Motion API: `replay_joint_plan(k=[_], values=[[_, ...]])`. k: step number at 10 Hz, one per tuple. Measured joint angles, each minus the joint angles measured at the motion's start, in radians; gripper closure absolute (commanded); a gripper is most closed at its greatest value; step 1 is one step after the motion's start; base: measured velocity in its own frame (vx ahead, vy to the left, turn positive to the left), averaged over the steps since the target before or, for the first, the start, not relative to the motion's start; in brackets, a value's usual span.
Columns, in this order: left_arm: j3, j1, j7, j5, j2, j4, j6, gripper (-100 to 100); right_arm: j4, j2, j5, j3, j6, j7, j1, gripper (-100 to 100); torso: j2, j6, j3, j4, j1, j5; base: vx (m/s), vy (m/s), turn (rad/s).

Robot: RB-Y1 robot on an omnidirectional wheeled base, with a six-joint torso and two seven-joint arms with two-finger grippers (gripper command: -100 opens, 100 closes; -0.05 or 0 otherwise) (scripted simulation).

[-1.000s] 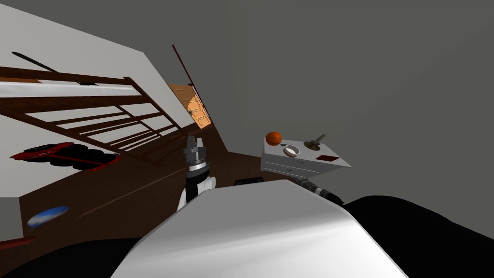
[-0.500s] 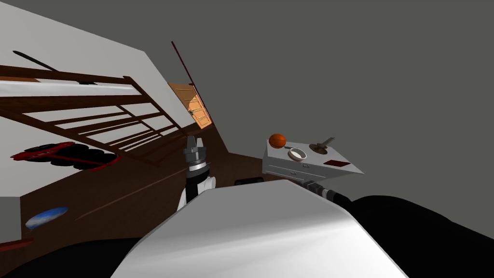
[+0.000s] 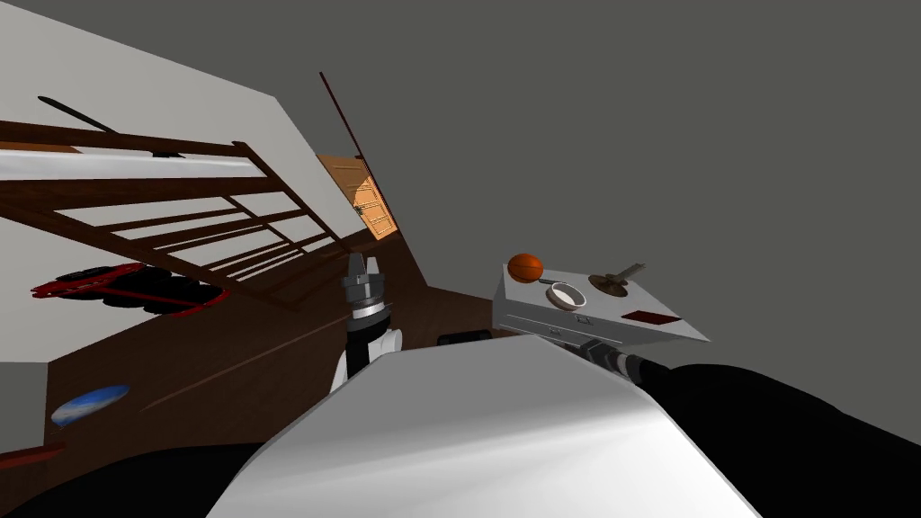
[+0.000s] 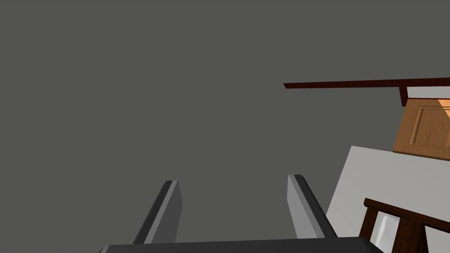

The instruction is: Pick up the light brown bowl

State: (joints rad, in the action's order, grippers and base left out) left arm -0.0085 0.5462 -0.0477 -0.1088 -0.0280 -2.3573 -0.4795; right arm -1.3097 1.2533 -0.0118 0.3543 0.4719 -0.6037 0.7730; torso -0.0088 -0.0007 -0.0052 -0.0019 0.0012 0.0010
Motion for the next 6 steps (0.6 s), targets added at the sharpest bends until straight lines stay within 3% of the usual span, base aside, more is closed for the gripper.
replay_joint_plan(k=[2, 3, 6], values=[[0.0, 0.0, 0.0, 0.0, 0.0, 0.0, 0.0, 0, 0.034, 0.05, 0.001, 0.031, -0.005, -0.007, -0.016, -100, -0.001, 0.0, 0.0, 0.0, 0.001, 0.0, 0.15, 0.049, 0.059], [0.0, 0.0, 0.0, 0.0, 0.0, 0.0, 0.0, 0, 0.07, 0.076, -0.003, 0.065, -0.007, -0.01, -0.04, -100, -0.003, 0.0, -0.002, -0.001, 0.001, 0.0, 0.127, 0.026, 0.028], [0.0, 0.0, 0.0, 0.0, 0.0, 0.0, 0.0, 0, 0.049, 0.178, 0.011, 0.093, -0.063, -0.029, -0.027, -100, -0.003, 0.0, -0.002, -0.001, 0.001, 0.0, 0.139, 0.03, 0.041]])
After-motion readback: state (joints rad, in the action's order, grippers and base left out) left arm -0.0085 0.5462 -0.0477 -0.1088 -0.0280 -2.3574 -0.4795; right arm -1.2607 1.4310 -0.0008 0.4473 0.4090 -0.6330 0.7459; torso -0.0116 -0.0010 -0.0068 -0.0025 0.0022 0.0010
